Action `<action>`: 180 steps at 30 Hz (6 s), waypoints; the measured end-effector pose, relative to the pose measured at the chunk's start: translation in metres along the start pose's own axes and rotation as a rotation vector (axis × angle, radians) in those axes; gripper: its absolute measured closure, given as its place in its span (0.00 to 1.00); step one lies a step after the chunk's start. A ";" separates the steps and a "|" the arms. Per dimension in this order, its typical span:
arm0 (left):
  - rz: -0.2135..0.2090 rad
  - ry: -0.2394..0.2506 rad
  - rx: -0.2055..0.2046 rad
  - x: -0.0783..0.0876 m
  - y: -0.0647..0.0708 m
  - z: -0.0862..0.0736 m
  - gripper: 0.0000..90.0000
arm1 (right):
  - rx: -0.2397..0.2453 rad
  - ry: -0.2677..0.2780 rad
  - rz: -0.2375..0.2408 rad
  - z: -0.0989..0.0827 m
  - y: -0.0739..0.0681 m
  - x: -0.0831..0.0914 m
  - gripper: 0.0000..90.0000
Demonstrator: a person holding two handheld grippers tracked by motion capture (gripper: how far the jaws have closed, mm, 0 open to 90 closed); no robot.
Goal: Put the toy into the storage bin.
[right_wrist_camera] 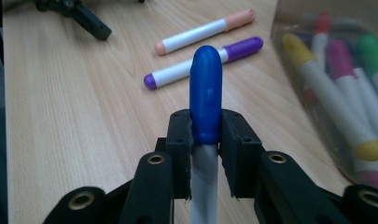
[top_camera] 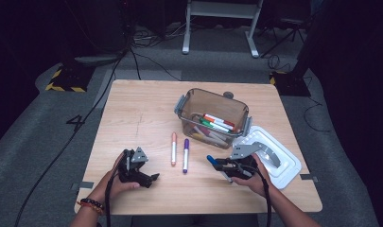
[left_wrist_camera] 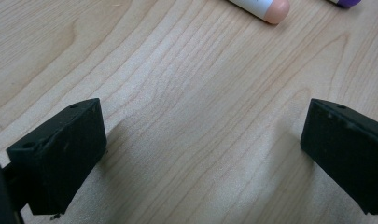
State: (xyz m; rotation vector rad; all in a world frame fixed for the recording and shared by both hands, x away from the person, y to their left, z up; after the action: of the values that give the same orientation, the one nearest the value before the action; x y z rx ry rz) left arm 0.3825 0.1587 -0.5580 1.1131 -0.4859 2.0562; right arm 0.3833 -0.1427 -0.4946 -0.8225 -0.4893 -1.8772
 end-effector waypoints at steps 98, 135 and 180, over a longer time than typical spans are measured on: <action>-0.001 0.000 0.000 0.000 0.000 0.000 0.01 | 0.042 -0.270 -0.059 0.114 0.125 -0.011 0.83; -0.001 -0.001 0.000 0.000 0.000 0.000 0.01 | -0.030 -0.060 -0.161 0.106 0.103 0.031 0.30; 0.001 0.000 0.001 0.000 0.000 0.000 0.01 | -0.060 -0.008 -0.134 0.021 0.002 -0.041 0.35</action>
State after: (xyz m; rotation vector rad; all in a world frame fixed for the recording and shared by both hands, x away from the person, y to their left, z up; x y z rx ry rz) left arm 0.3828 0.1585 -0.5580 1.1137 -0.4853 2.0578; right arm 0.4037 -0.1043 -0.5099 -0.8555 -0.5059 -2.0204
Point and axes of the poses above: each handheld gripper's, and its own axes: x roughly backward along the jaws, z roughly out of its top, y roughly to its right, the point moved 7 cm from there along -x, roughly forward along the jaws, and after that the axes turned 8 degrees about -y, right-handed, at the moved point
